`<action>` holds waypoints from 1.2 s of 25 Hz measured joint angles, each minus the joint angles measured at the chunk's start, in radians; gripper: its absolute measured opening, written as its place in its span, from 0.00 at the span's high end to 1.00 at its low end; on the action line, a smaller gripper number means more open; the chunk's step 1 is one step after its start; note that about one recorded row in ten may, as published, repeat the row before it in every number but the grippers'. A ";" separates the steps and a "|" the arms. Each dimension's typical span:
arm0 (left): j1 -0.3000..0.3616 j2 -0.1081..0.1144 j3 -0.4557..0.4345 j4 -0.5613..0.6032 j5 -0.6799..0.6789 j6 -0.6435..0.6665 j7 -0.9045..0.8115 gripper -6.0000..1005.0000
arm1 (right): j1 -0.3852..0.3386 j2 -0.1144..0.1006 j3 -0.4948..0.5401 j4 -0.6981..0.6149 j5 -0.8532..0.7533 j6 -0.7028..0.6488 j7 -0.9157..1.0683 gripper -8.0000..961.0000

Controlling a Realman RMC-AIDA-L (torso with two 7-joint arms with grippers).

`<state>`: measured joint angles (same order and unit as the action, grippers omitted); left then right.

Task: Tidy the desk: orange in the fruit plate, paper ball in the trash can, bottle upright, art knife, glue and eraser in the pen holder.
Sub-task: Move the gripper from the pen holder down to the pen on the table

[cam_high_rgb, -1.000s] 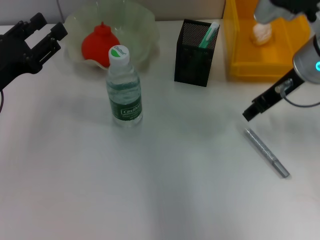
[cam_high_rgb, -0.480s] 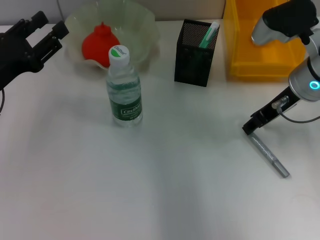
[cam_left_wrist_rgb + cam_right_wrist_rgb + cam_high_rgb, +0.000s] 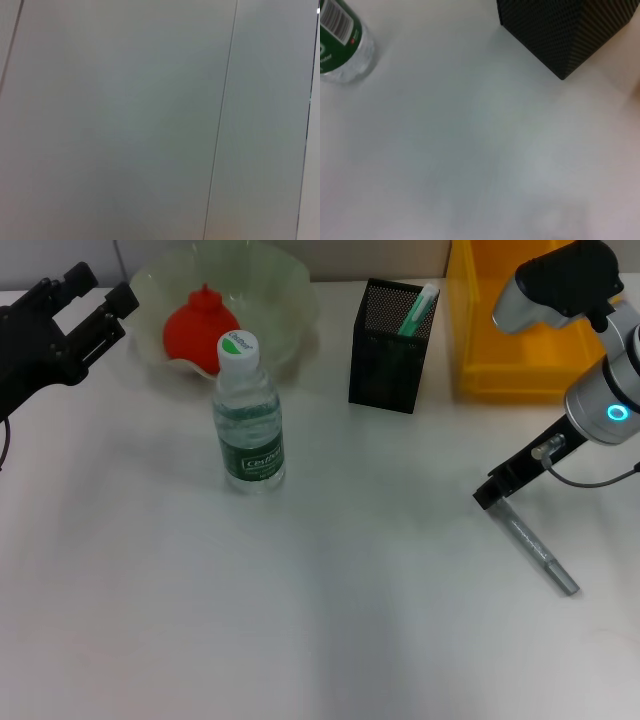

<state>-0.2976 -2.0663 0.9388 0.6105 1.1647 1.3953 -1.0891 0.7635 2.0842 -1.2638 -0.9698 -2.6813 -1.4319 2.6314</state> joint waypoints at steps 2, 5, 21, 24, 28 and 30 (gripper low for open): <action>0.000 0.000 0.000 0.000 0.000 0.000 0.000 0.40 | 0.004 -0.001 0.000 0.006 0.000 -0.001 0.000 0.55; 0.000 0.000 0.000 0.000 0.000 0.001 0.000 0.40 | 0.011 -0.001 0.000 0.018 -0.001 -0.001 -0.001 0.63; -0.002 0.001 0.000 0.000 0.000 -0.002 0.000 0.40 | 0.020 -0.001 0.000 0.059 -0.003 0.001 0.005 0.74; 0.000 0.002 0.000 0.000 0.000 0.000 0.000 0.40 | 0.020 -0.001 0.000 0.061 -0.003 0.002 0.004 0.76; 0.002 0.002 0.000 0.000 -0.001 0.004 0.000 0.40 | 0.020 -0.001 0.000 0.061 -0.004 0.002 0.001 0.78; 0.002 0.001 0.000 0.000 -0.001 0.004 0.000 0.40 | 0.019 -0.002 0.000 0.062 -0.004 0.002 0.001 0.79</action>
<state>-0.2952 -2.0653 0.9388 0.6105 1.1639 1.3997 -1.0891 0.7824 2.0826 -1.2639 -0.9083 -2.6855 -1.4294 2.6325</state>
